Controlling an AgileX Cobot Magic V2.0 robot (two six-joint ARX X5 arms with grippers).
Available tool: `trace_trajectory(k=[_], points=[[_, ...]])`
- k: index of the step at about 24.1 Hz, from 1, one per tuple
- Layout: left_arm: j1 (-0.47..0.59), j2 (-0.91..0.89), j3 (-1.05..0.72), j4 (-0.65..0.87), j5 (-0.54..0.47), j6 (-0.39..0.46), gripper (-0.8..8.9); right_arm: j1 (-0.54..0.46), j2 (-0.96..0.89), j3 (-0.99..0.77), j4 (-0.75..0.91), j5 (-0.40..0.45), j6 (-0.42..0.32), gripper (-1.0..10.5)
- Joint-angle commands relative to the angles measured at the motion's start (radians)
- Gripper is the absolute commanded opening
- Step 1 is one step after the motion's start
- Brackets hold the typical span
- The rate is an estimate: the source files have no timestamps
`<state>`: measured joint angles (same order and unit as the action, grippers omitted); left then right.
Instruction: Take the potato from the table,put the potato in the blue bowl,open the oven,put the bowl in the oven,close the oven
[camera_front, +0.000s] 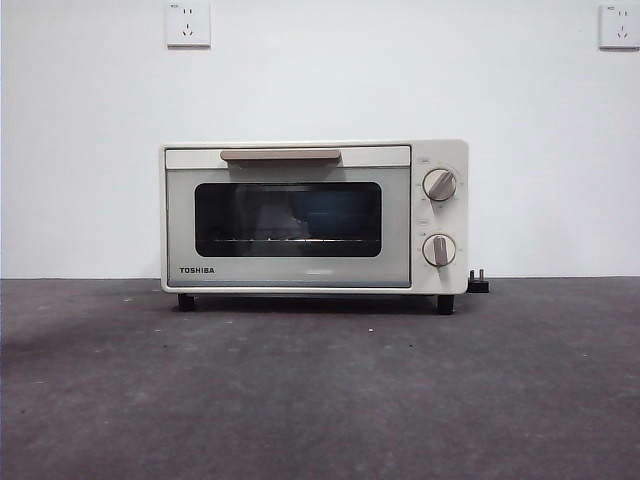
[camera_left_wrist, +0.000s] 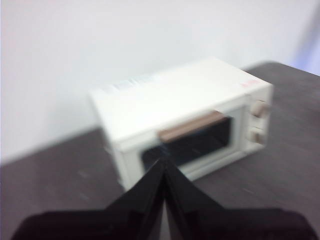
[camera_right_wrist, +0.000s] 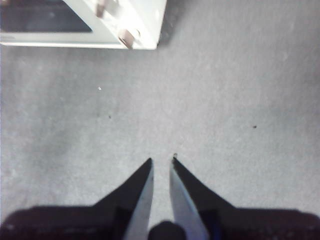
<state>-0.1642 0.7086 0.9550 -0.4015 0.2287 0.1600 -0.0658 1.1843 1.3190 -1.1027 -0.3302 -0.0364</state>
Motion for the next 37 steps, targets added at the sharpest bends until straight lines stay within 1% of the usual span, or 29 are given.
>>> trace_trajectory(k=[1,3,5,7,9,12,16,19,22,26,29,31,33,37], points=[[0.058,-0.122,-0.287,0.24,-0.035,0.057,-0.04,0.001,0.028,-0.01,0.005,-0.002,0.007,0.6],[0.092,-0.218,-0.447,0.333,-0.058,0.04,-0.04,0.001,0.045,-0.01,0.007,-0.002,0.007,0.6],[0.116,-0.299,-0.566,0.373,-0.078,0.008,-0.04,0.001,0.059,-0.01,0.008,-0.002,0.007,0.6],[0.14,-0.388,-0.679,0.384,-0.124,-0.027,-0.04,0.001,0.072,-0.01,0.008,-0.002,0.007,0.6],[0.154,-0.459,-0.758,0.38,-0.163,-0.041,-0.04,0.001,0.08,-0.01,0.009,-0.002,0.007,0.6],[0.158,-0.547,-0.839,0.369,-0.169,-0.066,-0.04,0.001,0.083,-0.01,0.015,0.003,0.007,0.6],[0.159,-0.616,-0.9,0.364,-0.17,-0.089,-0.04,0.001,0.083,-0.01,0.053,0.033,0.007,0.6],[0.159,-0.665,-0.94,0.364,-0.171,-0.131,-0.04,0.001,0.083,-0.01,0.098,0.05,0.007,0.6],[0.159,-0.706,-0.948,0.313,-0.17,-0.142,-0.04,0.001,0.083,-0.01,0.155,0.05,0.007,0.6],[0.159,-0.705,-0.948,0.286,-0.181,-0.142,-0.04,0.001,0.083,-0.01,0.246,0.05,0.007,0.6],[0.159,-0.705,-0.948,0.228,-0.182,-0.147,-0.04,0.001,0.083,-0.01,0.315,0.05,0.007,0.6],[0.16,-0.705,-0.948,0.231,-0.18,-0.156,-0.04,0.001,0.083,-0.01,0.356,0.05,0.007,0.6],[0.16,-0.705,-0.948,0.234,-0.176,-0.191,-0.04,0.001,0.083,-0.01,0.388,0.05,0.007,0.6],[0.16,-0.705,-0.948,0.237,-0.174,-0.195,-0.04,0.001,0.083,-0.01,0.432,0.05,0.007,0.6]])
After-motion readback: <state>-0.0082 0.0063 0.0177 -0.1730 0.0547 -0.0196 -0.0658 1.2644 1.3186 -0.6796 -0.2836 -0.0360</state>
